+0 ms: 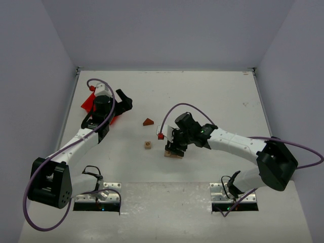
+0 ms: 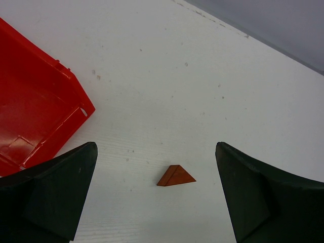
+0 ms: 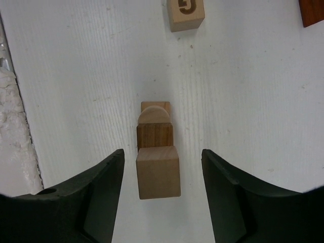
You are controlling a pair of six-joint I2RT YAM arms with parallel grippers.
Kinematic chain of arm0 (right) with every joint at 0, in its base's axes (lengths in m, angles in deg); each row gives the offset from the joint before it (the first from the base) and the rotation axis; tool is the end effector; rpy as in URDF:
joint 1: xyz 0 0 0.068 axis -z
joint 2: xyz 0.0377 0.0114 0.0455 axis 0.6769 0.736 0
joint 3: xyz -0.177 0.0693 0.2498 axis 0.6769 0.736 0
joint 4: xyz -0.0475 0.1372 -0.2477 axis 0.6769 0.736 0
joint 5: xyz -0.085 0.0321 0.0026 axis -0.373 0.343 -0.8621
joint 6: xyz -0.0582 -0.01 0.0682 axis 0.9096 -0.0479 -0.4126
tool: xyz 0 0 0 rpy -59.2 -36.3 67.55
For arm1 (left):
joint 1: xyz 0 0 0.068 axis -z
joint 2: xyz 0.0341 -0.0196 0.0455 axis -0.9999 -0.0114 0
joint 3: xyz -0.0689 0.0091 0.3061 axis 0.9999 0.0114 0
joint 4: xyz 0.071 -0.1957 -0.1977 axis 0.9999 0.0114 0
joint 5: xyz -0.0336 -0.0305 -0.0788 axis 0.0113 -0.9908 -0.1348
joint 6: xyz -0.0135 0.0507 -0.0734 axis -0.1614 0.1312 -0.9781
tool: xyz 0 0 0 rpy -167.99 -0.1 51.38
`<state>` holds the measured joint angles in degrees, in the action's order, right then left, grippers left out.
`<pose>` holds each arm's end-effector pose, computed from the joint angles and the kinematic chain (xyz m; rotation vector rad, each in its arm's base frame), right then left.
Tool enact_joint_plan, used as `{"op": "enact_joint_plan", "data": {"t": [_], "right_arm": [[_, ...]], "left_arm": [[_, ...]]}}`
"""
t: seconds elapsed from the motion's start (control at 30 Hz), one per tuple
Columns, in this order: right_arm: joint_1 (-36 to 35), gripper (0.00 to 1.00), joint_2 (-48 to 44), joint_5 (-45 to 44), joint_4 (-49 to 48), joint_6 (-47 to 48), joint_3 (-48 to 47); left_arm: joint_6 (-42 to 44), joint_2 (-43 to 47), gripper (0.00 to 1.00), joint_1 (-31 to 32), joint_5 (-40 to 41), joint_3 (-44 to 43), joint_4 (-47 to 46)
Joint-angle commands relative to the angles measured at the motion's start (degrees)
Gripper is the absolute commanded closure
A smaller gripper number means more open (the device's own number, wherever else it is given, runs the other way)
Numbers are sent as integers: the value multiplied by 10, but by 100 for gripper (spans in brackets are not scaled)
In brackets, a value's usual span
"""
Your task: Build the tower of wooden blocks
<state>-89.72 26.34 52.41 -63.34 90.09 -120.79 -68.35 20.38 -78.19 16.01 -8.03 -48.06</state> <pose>0.2009 0.2509 0.1876 -1.5266 2.0020 0.5512 0.3105 -0.0516 0.2607 -0.3723 1.9190 -0.3433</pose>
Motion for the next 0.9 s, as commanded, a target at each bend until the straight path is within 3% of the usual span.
{"op": "enact_joint_plan", "data": {"t": [0.0,0.2,0.6,0.73,0.87], "right_arm": [[-4,36,-18,-2,-24,-4,-7],[-4,2,-12,-4,-13,0,-37],[-4,1,-6,54,-7,-24,-171],[-4,1,38,85,-26,-29,-206],[-5,1,135,153,3,20,-285]], "left_arm": [[8,6,0,-8,-7,0,-27],[10,7,0,-8,-14,-9,-24],[9,57,0,-8,-30,-45,-8],[10,46,0,-8,-29,-71,24],[18,29,0,-8,22,-103,67]]}}
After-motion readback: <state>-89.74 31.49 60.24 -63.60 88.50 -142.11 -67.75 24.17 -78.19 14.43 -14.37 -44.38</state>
